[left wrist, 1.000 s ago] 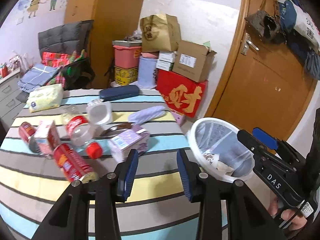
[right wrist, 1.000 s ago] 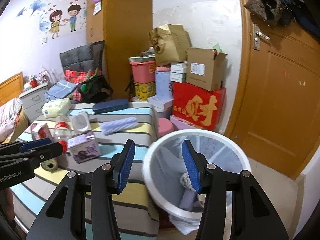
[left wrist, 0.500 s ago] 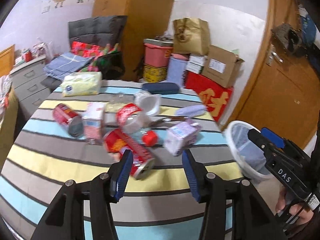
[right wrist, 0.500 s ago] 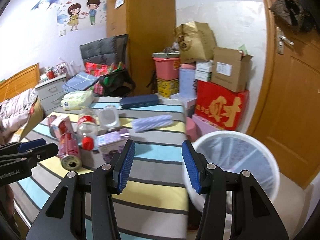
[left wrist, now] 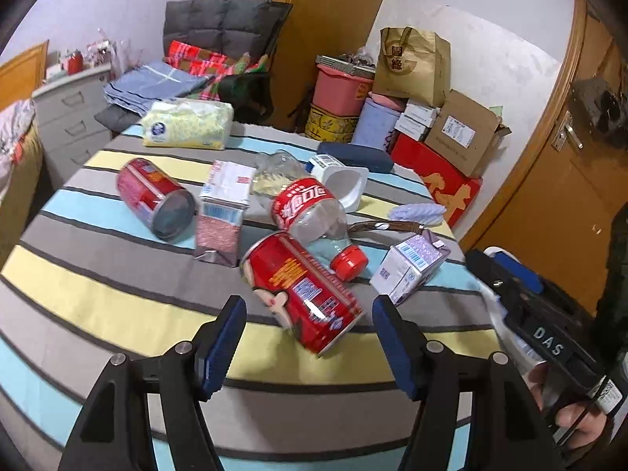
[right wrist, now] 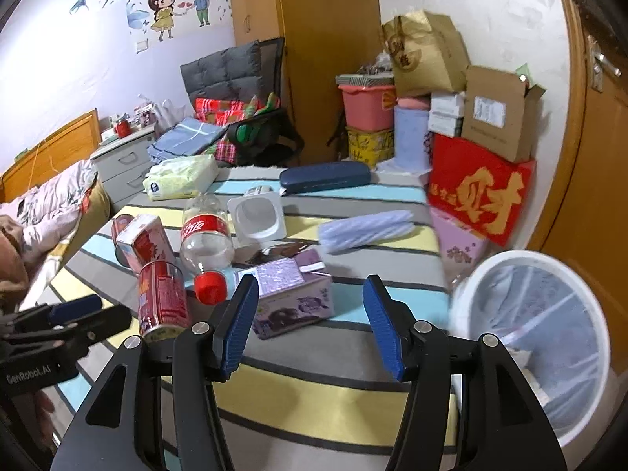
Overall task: Collect trash
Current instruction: 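Grasp the red cartoon-printed can with the left gripper while the right gripper grasps the purple juice carton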
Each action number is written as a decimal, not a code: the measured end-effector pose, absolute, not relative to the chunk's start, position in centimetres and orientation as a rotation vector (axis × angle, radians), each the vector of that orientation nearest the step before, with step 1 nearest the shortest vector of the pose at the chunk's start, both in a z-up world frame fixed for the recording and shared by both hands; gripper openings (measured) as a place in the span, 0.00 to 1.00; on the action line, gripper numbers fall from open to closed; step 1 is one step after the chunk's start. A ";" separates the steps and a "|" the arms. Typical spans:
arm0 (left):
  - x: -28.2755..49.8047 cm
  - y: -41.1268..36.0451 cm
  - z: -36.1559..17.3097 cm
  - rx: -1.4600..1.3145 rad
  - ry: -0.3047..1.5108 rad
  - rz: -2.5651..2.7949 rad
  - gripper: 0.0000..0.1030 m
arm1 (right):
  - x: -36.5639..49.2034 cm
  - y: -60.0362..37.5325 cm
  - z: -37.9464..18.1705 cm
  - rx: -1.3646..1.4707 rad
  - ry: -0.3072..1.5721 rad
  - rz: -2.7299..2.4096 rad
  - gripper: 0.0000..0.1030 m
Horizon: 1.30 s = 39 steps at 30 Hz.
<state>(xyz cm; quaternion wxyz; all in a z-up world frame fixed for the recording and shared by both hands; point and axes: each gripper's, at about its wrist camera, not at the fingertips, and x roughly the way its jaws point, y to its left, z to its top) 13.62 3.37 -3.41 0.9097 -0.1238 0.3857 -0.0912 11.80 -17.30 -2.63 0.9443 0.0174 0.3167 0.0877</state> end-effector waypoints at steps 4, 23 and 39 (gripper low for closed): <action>14.7 2.6 -4.5 -0.253 0.827 -0.197 0.65 | 12.7 -17.1 -2.9 0.057 0.668 0.184 0.56; 16.3 6.0 -6.9 -0.251 0.894 -0.141 0.68 | 16.4 -15.9 -3.8 0.132 0.794 0.060 0.63; 17.0 7.9 -5.8 -0.235 0.860 -0.141 0.68 | 15.2 -15.7 -4.5 0.110 0.888 0.031 0.63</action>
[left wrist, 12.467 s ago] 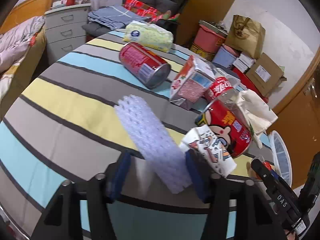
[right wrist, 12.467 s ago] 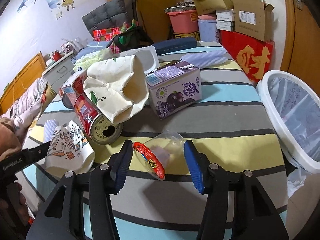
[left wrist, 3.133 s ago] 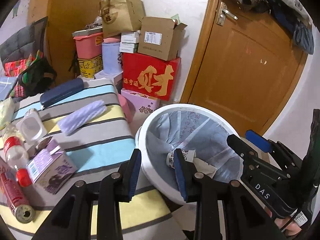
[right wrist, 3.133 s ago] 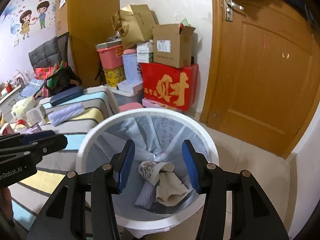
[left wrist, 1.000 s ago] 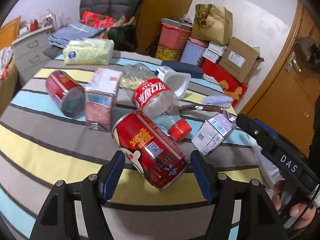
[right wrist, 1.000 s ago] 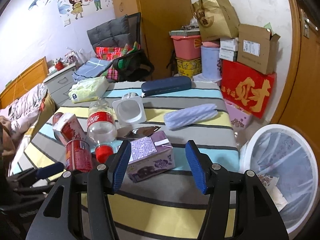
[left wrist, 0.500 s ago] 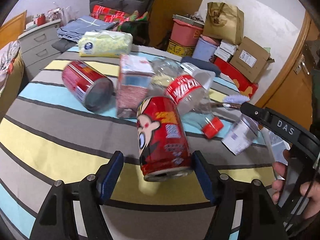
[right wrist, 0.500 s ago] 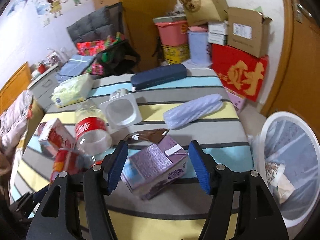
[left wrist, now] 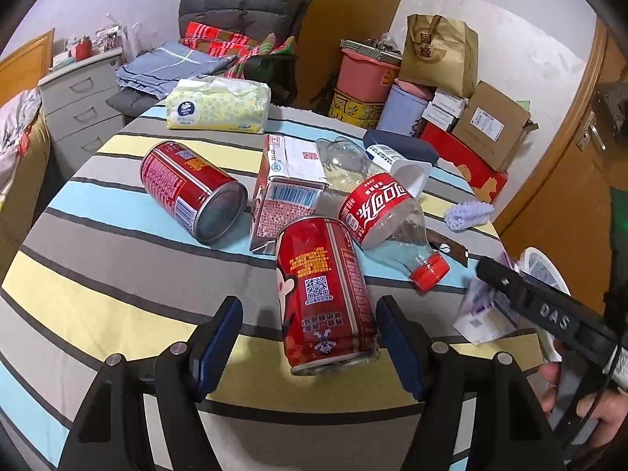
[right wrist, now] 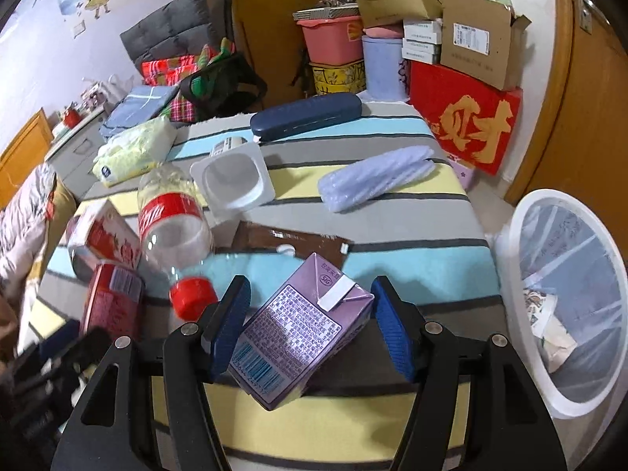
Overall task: Collect trash
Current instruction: 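Grasp the red cartoon-printed can with the left gripper while the right gripper grasps the purple juice carton, then lift the red can and purple carton with both grippers toward the bin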
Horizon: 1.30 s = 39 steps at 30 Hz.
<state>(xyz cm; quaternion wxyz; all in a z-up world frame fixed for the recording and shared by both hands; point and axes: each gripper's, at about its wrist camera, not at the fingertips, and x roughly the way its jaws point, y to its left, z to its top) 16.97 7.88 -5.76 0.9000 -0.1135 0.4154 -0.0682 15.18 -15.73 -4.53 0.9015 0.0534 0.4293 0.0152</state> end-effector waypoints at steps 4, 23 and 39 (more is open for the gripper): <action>17.1 7.7 -5.7 -0.211 0.861 -0.148 0.68 | 14.6 -16.2 -4.5 0.054 0.880 -0.008 0.63; 18.5 6.1 -5.8 -0.201 0.856 -0.165 0.51 | 12.9 -16.9 -5.7 0.052 0.845 0.061 0.43; 17.9 5.5 -5.3 -0.189 0.843 -0.146 0.51 | 11.8 -17.5 -5.0 0.083 0.793 0.099 0.39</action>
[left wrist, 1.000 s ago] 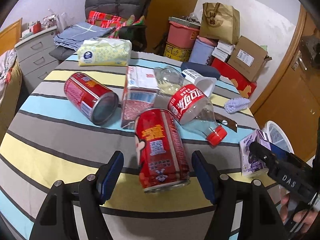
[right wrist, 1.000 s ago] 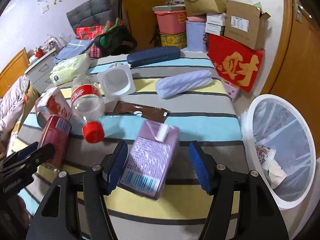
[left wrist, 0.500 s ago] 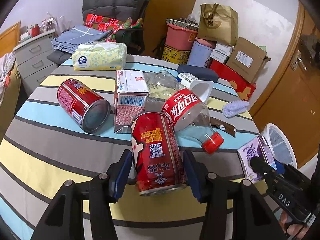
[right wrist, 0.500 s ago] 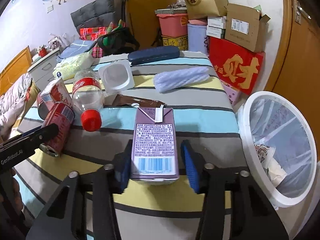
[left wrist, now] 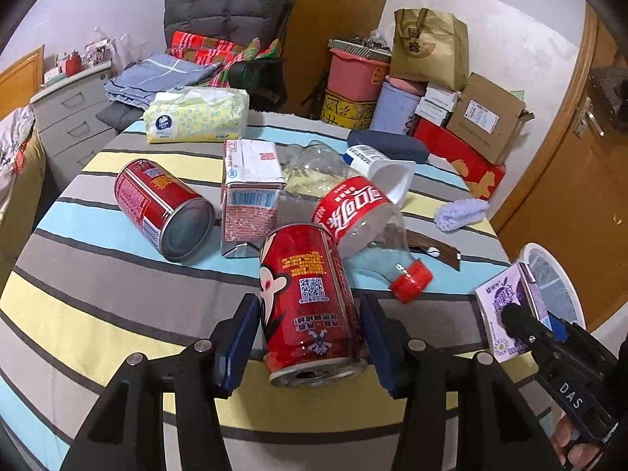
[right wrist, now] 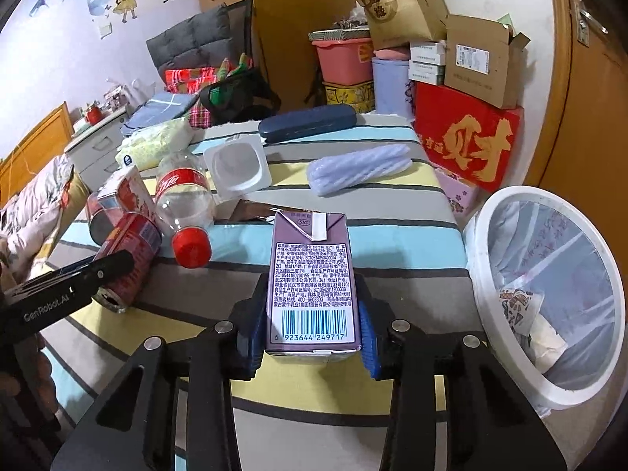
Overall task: Collect trash
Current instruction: 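Lift the red can and purple carton with both grippers toward the bin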
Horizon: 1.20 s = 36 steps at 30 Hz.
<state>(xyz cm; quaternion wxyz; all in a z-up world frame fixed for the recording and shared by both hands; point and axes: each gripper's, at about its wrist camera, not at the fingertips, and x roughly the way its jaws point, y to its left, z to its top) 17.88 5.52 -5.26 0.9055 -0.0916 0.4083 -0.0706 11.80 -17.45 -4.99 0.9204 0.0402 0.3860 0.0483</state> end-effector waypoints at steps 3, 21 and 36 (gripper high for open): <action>17.2 5.2 -4.6 -0.183 0.824 -0.150 0.51 | 11.5 -17.6 -4.7 0.087 0.783 0.108 0.39; 17.5 3.2 -6.2 -0.105 0.903 -0.115 0.53 | 10.6 -18.5 -3.9 0.103 0.760 0.110 0.39; 15.1 -0.6 -2.1 -0.108 0.799 -0.203 0.52 | 9.1 -21.2 -2.7 0.138 0.712 0.079 0.39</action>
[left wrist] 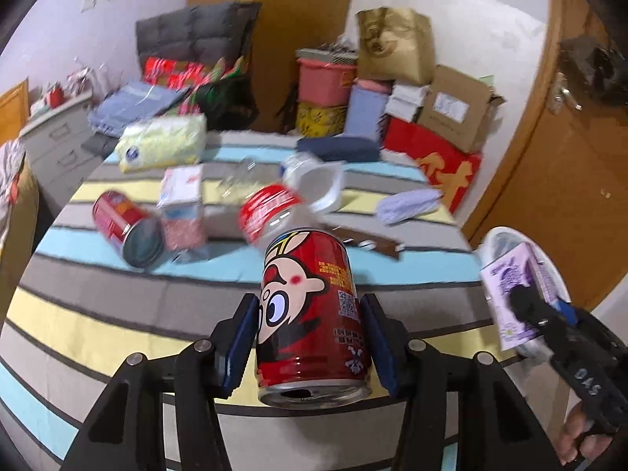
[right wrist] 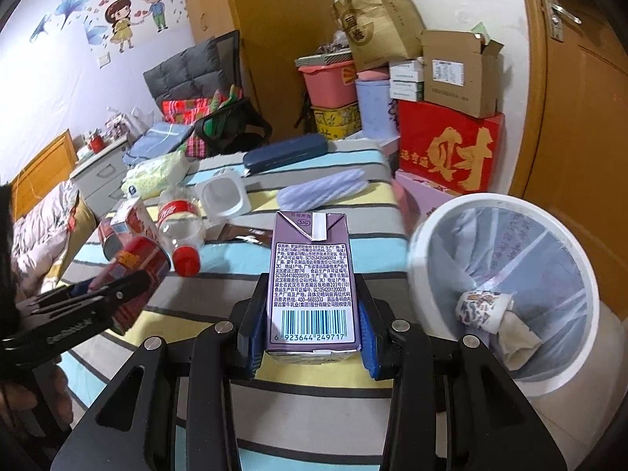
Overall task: Collect trash
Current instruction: 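Lift the red can and purple carton with both grippers toward the bin, then open both grippers over the bin to drop the can and carton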
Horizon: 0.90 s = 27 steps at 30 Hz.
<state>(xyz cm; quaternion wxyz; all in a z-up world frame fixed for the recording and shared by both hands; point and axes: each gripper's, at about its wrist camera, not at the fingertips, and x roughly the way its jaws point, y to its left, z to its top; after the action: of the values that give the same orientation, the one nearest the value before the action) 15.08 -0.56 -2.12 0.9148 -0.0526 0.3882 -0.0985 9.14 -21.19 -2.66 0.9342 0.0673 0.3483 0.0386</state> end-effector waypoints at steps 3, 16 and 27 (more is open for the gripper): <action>14.6 -2.4 -0.7 -0.095 0.768 -0.249 0.52 | 8.8 -22.0 -2.2 0.137 0.701 0.062 0.39; 13.7 -11.7 1.6 -0.031 0.723 -0.417 0.52 | 6.9 -27.5 -0.6 0.136 0.639 -0.051 0.39; 13.9 -20.2 1.8 0.013 0.739 -0.574 0.52 | 6.2 -32.0 -0.6 0.138 0.634 -0.136 0.39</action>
<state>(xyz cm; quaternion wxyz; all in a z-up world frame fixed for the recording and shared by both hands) 13.93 -20.17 1.81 0.8925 0.0065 0.3563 -0.2766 6.17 -31.98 -0.62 0.9456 0.0677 0.3110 -0.0668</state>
